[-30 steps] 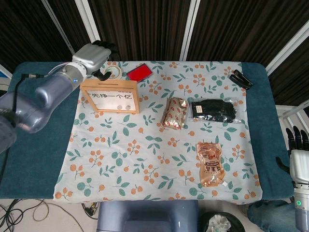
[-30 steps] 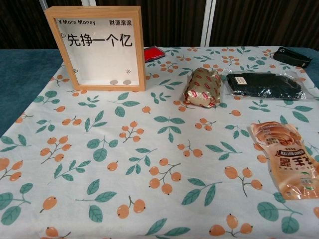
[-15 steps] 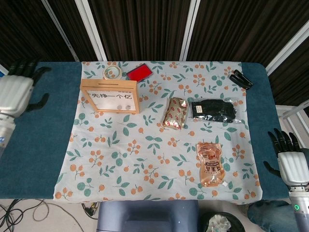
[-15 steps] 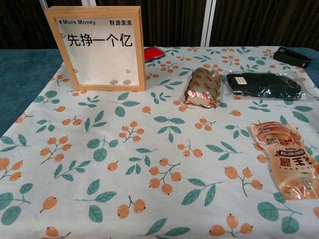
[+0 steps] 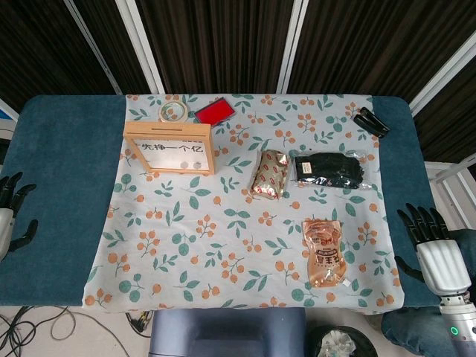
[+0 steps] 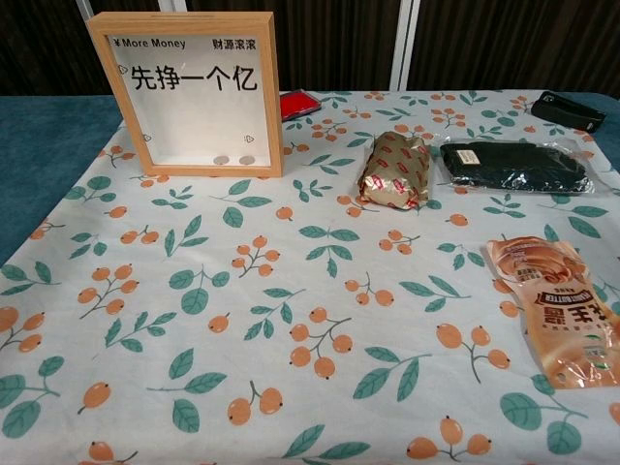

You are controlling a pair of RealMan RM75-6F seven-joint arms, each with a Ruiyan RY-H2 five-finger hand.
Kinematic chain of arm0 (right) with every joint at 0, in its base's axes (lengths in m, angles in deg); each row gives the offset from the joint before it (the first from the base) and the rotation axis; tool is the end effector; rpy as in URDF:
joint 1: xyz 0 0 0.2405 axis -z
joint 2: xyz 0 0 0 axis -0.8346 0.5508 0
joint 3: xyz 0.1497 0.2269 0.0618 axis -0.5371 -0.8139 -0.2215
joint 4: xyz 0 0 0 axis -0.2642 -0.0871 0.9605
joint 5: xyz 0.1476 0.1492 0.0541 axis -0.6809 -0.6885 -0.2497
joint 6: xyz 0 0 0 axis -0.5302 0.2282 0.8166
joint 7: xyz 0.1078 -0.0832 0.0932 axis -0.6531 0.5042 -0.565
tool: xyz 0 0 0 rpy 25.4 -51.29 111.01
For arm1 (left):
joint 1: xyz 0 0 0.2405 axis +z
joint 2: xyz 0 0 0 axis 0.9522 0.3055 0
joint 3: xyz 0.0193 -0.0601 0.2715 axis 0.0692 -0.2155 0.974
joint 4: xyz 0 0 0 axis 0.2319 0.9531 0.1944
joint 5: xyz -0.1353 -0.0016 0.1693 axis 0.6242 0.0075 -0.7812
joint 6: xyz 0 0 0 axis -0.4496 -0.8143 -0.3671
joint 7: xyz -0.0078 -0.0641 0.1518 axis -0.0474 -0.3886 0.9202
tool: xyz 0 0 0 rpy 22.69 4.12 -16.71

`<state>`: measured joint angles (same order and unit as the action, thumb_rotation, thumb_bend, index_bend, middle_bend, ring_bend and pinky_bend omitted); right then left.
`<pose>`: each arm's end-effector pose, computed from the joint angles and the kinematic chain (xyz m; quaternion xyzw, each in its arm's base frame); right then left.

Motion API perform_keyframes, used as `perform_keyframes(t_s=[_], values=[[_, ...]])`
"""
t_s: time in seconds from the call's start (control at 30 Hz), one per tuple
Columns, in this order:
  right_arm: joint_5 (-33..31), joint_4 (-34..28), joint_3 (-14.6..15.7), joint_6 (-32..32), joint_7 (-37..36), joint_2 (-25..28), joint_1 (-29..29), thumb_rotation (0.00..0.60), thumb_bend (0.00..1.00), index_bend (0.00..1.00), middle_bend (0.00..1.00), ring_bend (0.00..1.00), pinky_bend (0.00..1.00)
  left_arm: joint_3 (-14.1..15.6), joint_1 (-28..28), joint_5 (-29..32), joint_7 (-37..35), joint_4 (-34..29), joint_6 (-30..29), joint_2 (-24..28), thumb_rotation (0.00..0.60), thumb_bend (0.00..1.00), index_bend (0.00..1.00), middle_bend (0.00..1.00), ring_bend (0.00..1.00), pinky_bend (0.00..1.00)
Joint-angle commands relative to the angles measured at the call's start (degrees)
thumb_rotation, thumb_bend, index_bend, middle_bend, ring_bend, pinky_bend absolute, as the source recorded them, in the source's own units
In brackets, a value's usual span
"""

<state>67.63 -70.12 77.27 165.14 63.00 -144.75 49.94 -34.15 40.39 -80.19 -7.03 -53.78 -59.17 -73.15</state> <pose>-0.3388 -0.2158 0.1624 0.6428 -0.2918 0.3962 0.5871 -0.3173 0.2528 0.1982 -0.6166 -0.3380 -0.3293 0.6302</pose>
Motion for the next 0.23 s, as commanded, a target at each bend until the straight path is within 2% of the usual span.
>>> perform_keyframes(t_s=[0.03,0.23], values=[[0.40,-0.90,-0.06,0.89,0.45,0.55,0.34,0.600,0.30,0.00,0.00,0.00,0.00,-3.05,2.76,-0.37,-0.30,4.42,1.81,-3.52,0.600,0.38,0.17,0.00,0.00,0.00],[0.40,-1.85,-0.19,1.47,1.12,1.25,0.64,0.600,0.30,0.00,0.00,0.00,0.00,-6.59,5.25,-2.10,-2.36,9.35,5.15,-6.93,0.600,0.38,0.16,0.00,0.00,0.00]])
